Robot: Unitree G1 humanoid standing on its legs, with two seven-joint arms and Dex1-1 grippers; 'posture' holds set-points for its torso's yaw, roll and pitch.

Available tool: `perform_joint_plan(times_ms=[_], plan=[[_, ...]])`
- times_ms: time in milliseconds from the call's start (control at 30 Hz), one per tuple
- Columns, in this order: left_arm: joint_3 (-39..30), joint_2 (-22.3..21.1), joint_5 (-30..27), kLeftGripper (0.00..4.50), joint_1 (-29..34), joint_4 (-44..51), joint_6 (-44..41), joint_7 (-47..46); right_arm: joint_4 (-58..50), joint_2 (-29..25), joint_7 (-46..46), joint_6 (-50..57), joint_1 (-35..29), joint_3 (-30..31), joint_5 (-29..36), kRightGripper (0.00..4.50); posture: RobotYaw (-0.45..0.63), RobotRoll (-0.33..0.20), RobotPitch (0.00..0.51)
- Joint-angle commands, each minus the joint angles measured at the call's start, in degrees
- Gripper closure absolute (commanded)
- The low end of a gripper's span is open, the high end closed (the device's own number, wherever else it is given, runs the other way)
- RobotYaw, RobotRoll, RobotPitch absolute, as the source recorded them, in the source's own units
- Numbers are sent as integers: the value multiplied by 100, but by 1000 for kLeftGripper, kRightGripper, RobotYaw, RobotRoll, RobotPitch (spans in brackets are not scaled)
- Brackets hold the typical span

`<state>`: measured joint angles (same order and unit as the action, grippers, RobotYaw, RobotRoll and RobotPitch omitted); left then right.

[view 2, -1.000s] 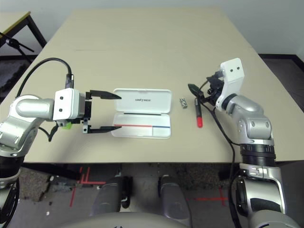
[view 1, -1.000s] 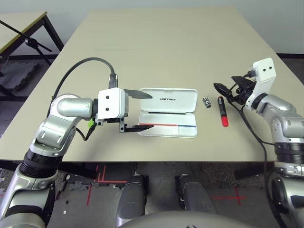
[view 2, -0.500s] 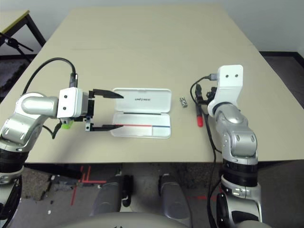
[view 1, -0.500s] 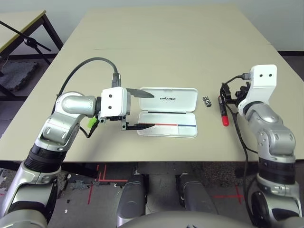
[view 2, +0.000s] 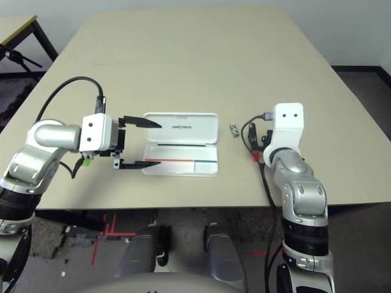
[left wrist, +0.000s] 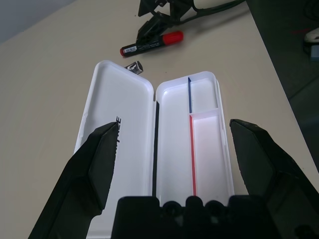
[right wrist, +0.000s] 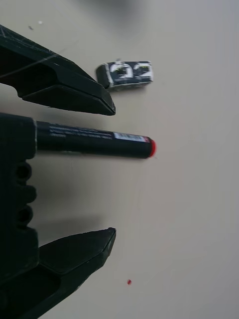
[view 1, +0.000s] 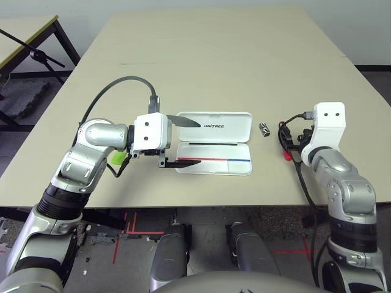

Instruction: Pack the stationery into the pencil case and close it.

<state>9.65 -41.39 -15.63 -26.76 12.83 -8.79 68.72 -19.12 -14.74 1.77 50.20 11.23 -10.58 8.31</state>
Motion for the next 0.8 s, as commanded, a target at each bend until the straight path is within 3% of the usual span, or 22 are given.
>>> perform_joint_plan(times_ms=[33,367,800], plan=[[56,-56,41,17,15,133,-22,19,21,55,-9,86,-123,-18,-12,0,-30,0,109],[73,-45,72,17,-33,19,28,40,426,46,53,263,30,51,11,0,-31,0,109],[157,-12,91,17,62,236,-68,-55,1007,226,141,467,688,118,64,0,-15,0,111]])
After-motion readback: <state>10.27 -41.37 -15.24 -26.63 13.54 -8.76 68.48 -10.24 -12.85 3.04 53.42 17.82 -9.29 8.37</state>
